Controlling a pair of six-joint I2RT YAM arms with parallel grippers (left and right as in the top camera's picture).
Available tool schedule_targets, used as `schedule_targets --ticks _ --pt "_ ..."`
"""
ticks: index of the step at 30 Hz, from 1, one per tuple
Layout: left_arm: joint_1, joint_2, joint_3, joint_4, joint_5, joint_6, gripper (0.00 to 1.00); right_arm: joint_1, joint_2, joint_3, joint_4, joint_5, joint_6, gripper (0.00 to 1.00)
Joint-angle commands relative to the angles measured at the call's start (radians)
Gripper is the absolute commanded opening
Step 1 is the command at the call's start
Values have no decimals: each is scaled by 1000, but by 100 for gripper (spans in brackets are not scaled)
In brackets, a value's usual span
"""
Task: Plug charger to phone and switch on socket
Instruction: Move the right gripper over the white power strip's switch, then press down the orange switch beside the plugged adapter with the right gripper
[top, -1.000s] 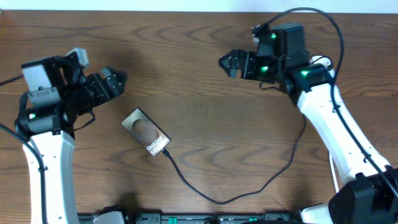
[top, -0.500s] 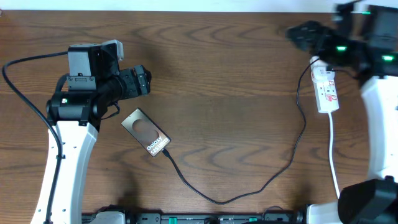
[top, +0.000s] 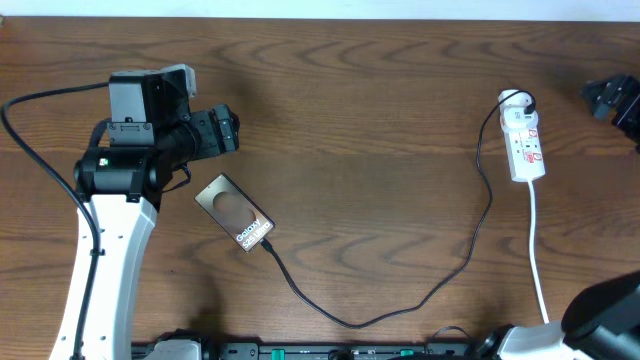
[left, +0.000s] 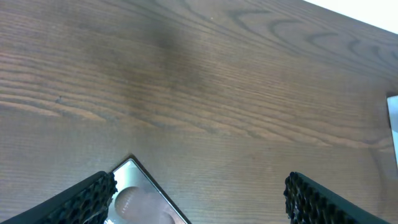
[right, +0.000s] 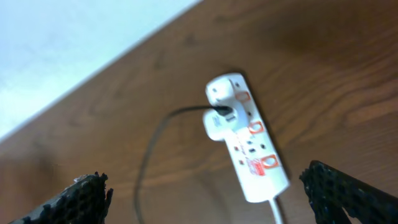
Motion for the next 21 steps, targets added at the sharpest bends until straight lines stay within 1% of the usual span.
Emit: schedule_targets --ticks 1,8,9,13,16,17,21 --pt "-3 2 19 -12 -8 9 89 3 98 15 -7 -6 -138 99" --pt "-3 2 19 -27 -10 8 89 22 279 15 -8 -27 -193 99" --pt "-3 2 19 -28 -10 8 89 33 319 15 -8 -40 -220 99" --pt "-3 2 19 -28 -11 9 89 67 399 15 -6 -73 -288 95" --pt "-3 2 19 -28 -11 9 88 90 439 15 11 -70 -288 94" --pt "-3 2 19 -28 -11 9 89 94 445 15 14 -71 -288 94" --pt "-3 2 18 -28 -11 9 89 113 471 15 31 -58 -289 94"
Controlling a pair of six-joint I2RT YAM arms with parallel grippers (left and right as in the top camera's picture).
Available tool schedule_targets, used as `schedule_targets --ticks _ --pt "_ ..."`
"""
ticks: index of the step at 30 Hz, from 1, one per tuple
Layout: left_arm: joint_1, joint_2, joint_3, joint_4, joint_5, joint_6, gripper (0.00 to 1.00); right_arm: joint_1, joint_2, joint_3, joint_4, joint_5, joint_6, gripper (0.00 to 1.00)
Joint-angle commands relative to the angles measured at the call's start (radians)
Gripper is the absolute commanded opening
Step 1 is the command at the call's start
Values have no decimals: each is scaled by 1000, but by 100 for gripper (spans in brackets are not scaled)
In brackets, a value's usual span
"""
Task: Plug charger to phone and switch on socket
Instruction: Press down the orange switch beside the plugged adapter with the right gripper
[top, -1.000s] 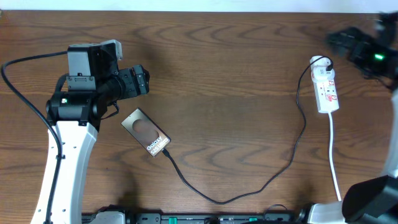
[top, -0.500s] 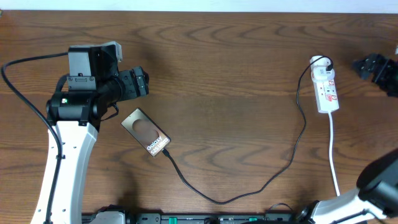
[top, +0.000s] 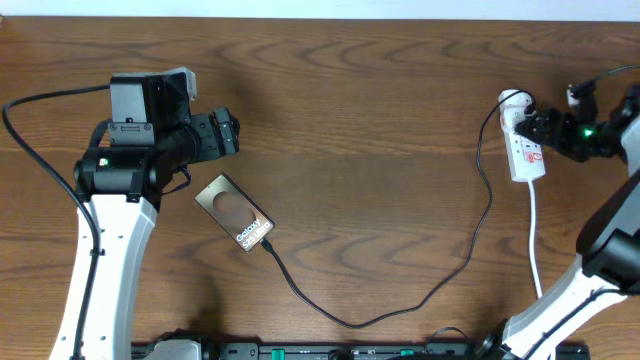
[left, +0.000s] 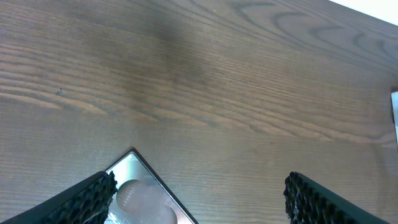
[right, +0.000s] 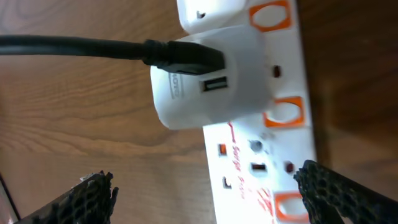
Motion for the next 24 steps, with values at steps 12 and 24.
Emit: schedule_targets --ticks 12,24 --pt "-3 2 18 -4 -10 6 89 20 21 15 79 6 -41 91" --pt "-3 2 18 -5 -10 6 89 23 21 14 112 2 23 91"
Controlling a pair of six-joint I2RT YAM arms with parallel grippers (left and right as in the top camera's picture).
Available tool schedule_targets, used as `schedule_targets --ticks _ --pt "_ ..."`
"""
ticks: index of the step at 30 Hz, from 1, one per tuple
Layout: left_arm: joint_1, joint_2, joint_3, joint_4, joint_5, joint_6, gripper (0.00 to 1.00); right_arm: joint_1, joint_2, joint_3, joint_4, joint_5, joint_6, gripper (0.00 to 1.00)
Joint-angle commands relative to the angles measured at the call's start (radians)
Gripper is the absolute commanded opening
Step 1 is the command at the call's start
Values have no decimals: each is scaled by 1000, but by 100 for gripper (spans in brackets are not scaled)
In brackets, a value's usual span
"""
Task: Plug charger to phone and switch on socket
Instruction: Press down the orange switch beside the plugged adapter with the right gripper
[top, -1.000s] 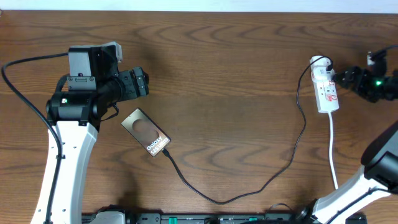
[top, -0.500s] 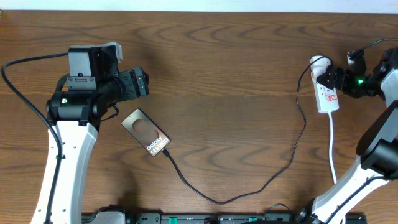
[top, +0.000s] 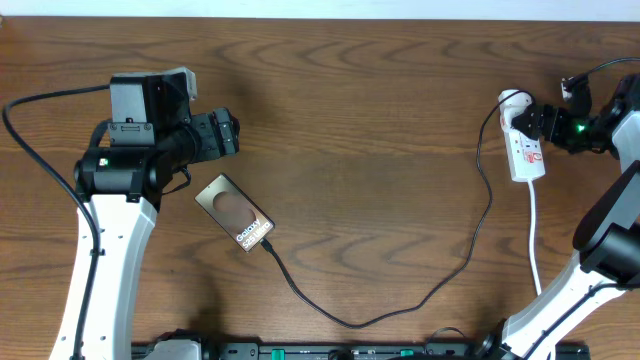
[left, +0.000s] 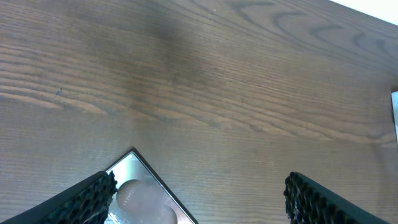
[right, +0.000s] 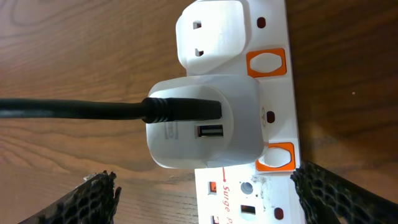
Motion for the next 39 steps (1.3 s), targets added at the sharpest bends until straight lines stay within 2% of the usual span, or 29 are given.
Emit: schedule_targets --ticks 1,24,30,39 --pt "-3 2 18 -4 -10 6 89 7 2 14 4 -6 40 91" --pt "-3 2 16 -8 -10 6 89 77 2 12 25 47 103 88" --pt "-3 2 16 -11 -10 6 89 77 6 11 36 53 118 90" --pt "-3 2 15 -12 -10 6 89 78 77 11 27 19 141 91"
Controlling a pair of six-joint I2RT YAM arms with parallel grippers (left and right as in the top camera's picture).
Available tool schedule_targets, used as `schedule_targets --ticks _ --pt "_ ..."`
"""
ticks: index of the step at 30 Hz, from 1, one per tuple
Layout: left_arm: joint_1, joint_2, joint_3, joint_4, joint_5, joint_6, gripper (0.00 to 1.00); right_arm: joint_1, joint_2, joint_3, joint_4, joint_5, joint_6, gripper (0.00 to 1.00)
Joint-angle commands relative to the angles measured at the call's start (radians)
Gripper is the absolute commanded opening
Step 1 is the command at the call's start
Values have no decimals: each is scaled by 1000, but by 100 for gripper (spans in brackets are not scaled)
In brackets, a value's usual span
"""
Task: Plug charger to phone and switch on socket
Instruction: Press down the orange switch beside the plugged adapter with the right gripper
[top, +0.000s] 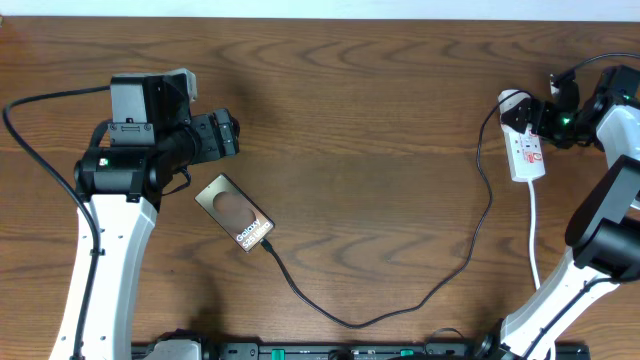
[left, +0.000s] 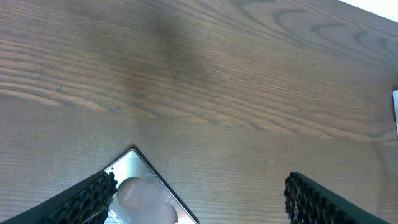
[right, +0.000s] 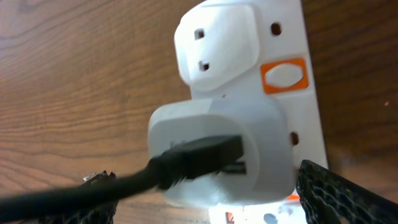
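The silver phone (top: 235, 213) lies flat on the wooden table, and the black cable (top: 400, 300) meets its near corner. The cable runs across to a white adapter (right: 221, 146) plugged into the white power strip (top: 527, 147) at the far right. My right gripper (top: 547, 113) hovers low over the strip's far end, open, its fingers (right: 339, 193) either side of the adapter. An orange switch (right: 284, 75) shows beside the empty end socket. My left gripper (top: 226, 134) hangs open just beyond the phone (left: 140, 196), holding nothing.
The strip's white lead (top: 538, 260) runs toward the table's near edge. The black cable loops through the middle of the table (top: 360, 120). The table's far edge borders a white surface (top: 300, 8).
My right gripper has shifted a little toward the strip's far end and tilted, so the adapter sits lower in its view and the cable now slants down-left. The left arm and phone are unchanged.
At first my right gripper was high and away from the strip at the right edge, open. Then it was low over the adapter and switches, and it has stayed there with small shifts. The left gripper stayed open by the phone, whose cable remained attached.
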Motion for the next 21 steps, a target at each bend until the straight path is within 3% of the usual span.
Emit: schedule_targets --ticks 1,21 --pt "-3 2 15 -2 -10 6 89 15 61 4 -20 -58 19 90" --pt "-3 2 15 -10 -10 6 89 24 61 4 -77 -103 30 84"
